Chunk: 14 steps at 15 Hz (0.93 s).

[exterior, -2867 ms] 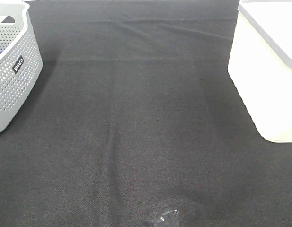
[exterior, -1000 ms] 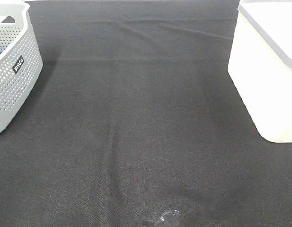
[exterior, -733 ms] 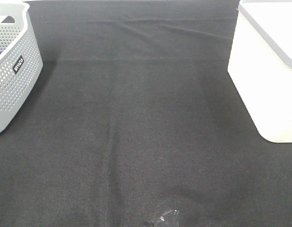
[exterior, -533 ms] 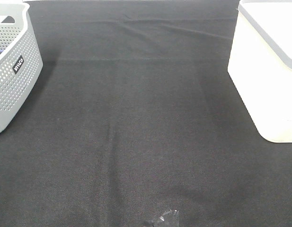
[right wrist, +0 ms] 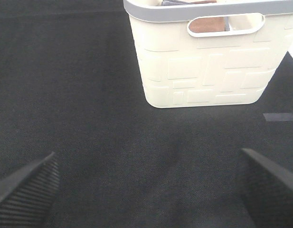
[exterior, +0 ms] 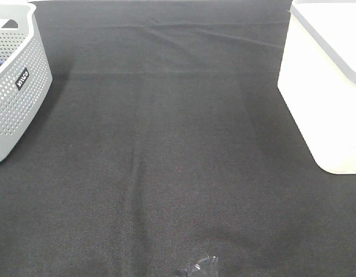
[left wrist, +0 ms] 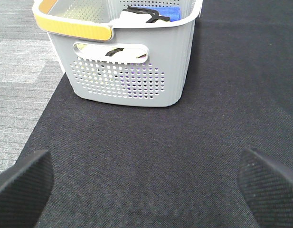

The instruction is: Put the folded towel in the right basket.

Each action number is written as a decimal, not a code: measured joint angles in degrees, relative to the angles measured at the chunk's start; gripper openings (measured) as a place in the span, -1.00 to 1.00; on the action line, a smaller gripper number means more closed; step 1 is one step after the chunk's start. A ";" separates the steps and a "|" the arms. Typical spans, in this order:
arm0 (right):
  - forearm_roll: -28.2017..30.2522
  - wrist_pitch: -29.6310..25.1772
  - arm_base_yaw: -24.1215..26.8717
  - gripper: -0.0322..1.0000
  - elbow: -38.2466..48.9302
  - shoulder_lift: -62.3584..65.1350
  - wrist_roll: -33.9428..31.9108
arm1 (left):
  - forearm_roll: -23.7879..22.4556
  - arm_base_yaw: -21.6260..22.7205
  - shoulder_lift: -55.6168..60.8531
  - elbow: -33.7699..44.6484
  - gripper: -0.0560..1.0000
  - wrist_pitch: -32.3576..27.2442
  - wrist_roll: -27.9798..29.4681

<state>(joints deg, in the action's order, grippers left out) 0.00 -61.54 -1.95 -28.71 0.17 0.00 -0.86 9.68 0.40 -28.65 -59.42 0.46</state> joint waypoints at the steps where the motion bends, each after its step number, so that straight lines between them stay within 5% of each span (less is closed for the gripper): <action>1: 0.00 0.00 0.00 0.94 0.00 0.00 0.00 | 0.00 0.00 0.00 0.00 0.96 0.00 0.00; 14: 0.00 0.00 0.00 0.94 0.00 0.00 -0.52 | 0.00 0.00 0.00 0.00 0.96 0.00 0.00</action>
<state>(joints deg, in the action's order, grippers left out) 0.00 -61.54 -1.95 -28.71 0.17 -0.52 -0.86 9.68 0.40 -28.65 -59.42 0.46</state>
